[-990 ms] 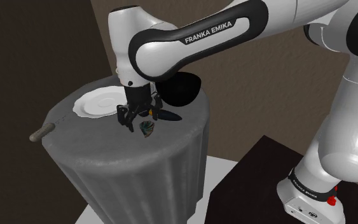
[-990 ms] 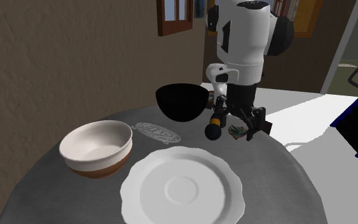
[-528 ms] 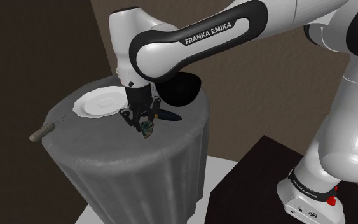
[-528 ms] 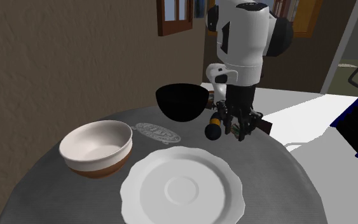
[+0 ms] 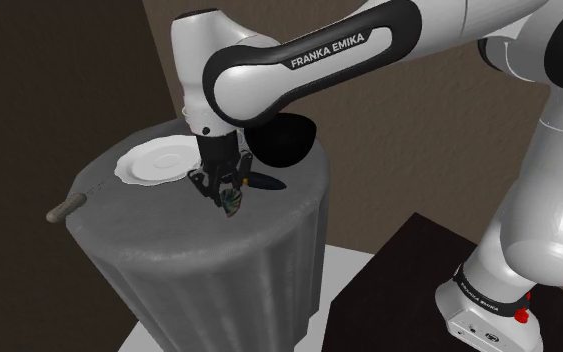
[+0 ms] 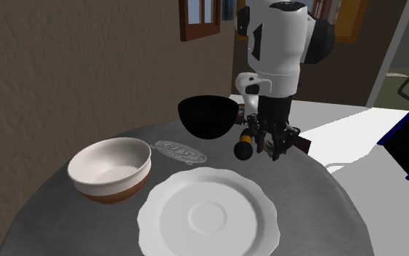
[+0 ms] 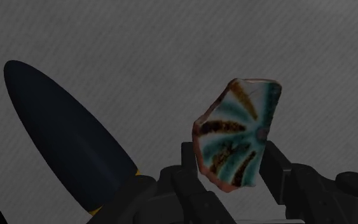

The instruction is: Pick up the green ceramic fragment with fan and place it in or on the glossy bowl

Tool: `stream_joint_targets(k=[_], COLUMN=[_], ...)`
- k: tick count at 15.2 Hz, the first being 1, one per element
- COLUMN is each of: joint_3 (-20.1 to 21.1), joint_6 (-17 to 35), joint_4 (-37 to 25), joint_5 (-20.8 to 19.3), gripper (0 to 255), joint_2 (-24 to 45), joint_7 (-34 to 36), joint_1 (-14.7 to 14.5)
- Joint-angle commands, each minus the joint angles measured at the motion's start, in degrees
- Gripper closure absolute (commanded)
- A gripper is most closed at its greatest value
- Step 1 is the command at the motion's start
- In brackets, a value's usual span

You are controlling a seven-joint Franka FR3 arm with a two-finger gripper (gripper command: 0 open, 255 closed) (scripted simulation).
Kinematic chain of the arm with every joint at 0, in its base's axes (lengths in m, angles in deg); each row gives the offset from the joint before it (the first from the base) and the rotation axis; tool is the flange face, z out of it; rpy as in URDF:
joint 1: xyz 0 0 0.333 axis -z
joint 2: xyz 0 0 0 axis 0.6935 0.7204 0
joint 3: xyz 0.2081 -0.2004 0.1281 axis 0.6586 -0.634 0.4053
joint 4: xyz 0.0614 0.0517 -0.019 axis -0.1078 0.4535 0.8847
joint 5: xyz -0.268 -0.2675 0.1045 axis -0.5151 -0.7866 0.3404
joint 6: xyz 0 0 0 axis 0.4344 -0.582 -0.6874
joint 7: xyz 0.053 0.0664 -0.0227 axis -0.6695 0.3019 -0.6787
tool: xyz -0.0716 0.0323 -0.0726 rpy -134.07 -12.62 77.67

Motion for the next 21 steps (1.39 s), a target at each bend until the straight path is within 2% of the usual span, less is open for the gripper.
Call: stream_joint_targets(k=[1, 10, 11, 12, 15, 16, 21], joint_3=[0.04, 0.22, 0.19, 0.19, 1.65, 2.16, 1.85], joint_6=[-1.13, -7.95, -7.13, -7.13, -7.31, -7.93, -4.22], joint_4=[-1.0, -7.49, -6.69, -6.69, 1.14, 2.09, 5.52], joint_5=[0.09, 0.36, 0.35, 0.35, -11.79, -14.0, -14.43], gripper=[255, 255, 255, 0, 0, 0, 0], joint_2=[-0.13, -0.52, -0.53, -0.53, -7.02, -7.65, -7.41], joint_7=[0.0, -0.06, -0.08, -0.08, 14.65, 17.38, 17.69], joint_1=[-0.03, -0.19, -0.15, -0.15, -4.73, -5.49, -4.91])
